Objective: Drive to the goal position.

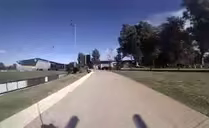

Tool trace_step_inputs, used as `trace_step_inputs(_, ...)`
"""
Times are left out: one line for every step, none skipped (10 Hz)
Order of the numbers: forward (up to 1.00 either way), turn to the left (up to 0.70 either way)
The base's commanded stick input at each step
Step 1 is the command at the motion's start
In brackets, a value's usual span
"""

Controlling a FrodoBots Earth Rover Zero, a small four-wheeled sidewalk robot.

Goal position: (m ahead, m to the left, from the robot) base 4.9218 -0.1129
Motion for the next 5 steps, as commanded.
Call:
trace_step_inputs(1.00, 0.00)
trace_step_inputs(1.00, 0.00)
trace_step_inputs(1.00, 0.00)
trace_step_inputs(1.00, 0.00)
trace_step_inputs(1.00, 0.00)
